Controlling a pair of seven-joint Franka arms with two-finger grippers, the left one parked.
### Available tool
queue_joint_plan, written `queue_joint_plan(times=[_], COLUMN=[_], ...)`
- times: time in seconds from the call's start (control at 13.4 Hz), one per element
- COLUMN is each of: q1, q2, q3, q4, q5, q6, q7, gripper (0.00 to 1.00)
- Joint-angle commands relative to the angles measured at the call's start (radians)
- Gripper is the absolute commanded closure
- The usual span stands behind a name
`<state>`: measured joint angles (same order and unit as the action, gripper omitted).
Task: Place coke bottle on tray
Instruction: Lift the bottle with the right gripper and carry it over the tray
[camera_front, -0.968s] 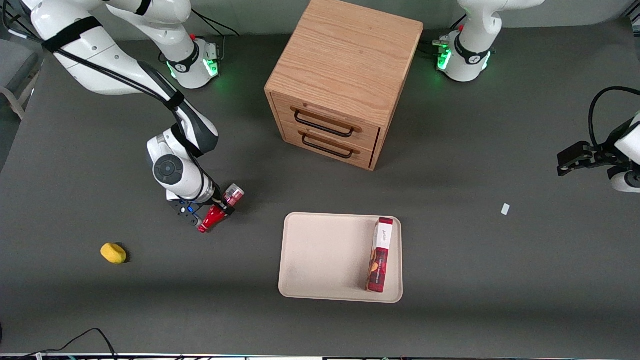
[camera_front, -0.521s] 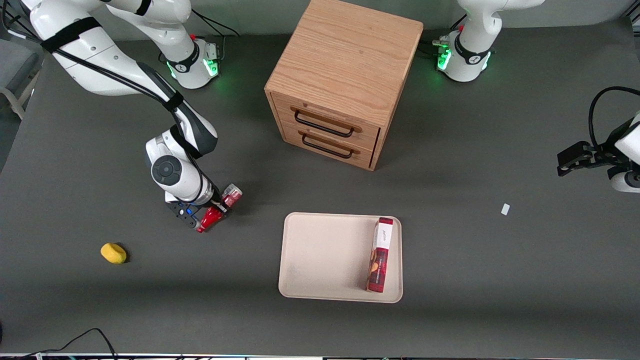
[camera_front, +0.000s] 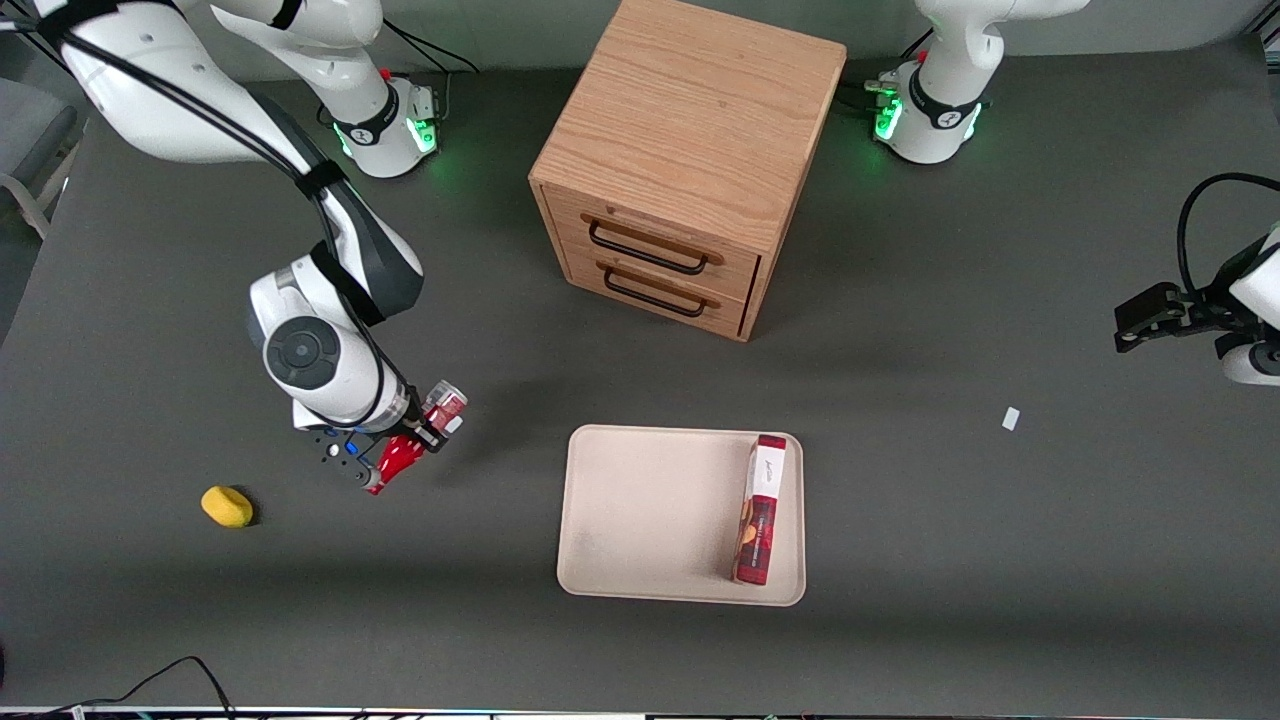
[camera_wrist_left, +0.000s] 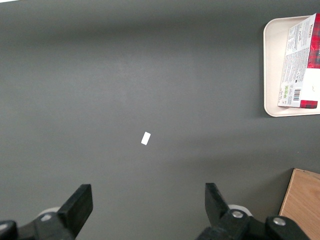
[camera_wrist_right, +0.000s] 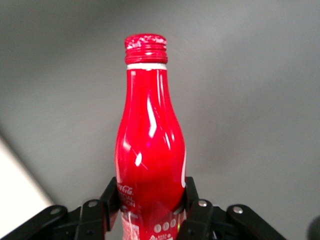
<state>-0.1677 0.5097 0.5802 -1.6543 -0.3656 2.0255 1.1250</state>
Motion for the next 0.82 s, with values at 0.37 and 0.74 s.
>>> queue_joint_plan(times=[0.37,0.74], q1=[0.23,0.393], q2=[0.176,0.41], q3=[-0.028,-0.105], q4=[0.511,0.691], q5=[-0.003,0.022], q6=[-0.137,0.002], q7=[-0.543,-0.536], gripper=[1.0,1.0])
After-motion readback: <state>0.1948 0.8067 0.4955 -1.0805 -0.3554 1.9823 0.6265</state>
